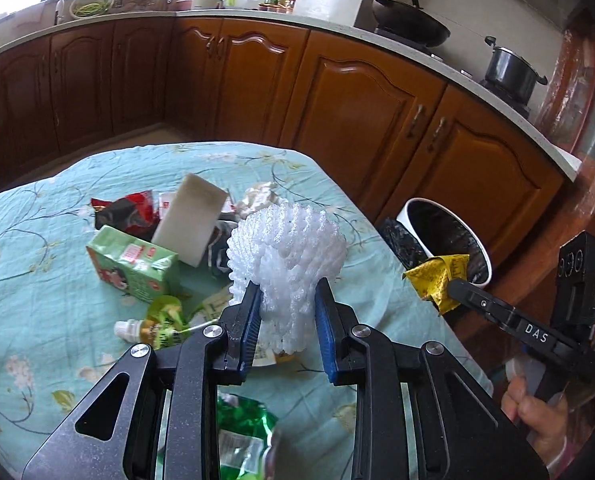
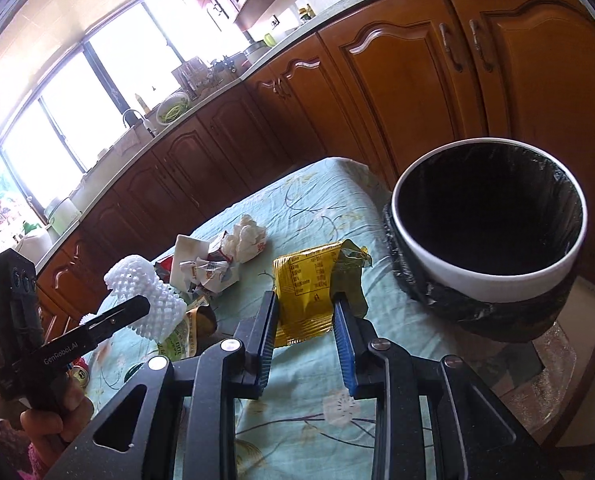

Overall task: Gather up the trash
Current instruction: 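Carry the foam net and yellow bag over the bin and open both tools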

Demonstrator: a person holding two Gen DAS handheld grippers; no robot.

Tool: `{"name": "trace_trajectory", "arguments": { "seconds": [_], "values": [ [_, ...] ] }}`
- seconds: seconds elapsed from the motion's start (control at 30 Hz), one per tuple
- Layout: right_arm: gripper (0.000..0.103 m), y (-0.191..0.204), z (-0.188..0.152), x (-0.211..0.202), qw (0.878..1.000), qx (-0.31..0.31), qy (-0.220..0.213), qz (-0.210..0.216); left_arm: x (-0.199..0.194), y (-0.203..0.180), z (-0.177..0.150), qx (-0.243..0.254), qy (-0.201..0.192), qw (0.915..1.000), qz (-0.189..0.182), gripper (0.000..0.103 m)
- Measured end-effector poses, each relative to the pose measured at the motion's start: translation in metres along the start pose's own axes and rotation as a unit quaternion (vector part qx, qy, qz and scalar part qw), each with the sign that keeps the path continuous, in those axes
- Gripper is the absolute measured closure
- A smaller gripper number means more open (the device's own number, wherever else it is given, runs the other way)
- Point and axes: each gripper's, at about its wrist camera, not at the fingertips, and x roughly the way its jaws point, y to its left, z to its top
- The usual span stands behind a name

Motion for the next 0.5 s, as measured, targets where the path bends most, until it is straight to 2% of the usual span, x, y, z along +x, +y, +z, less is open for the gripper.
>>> {"name": "trace_trajectory", "arguments": {
  "seconds": [0.5],
  "values": [
    [0.075,-0.059,0.017,-0.038,0.998,0.026,-0.041,-0.05,0.045,-0.089,0.006,0.067,0.035,0.996,-0.046,0.079]
  ]
}}
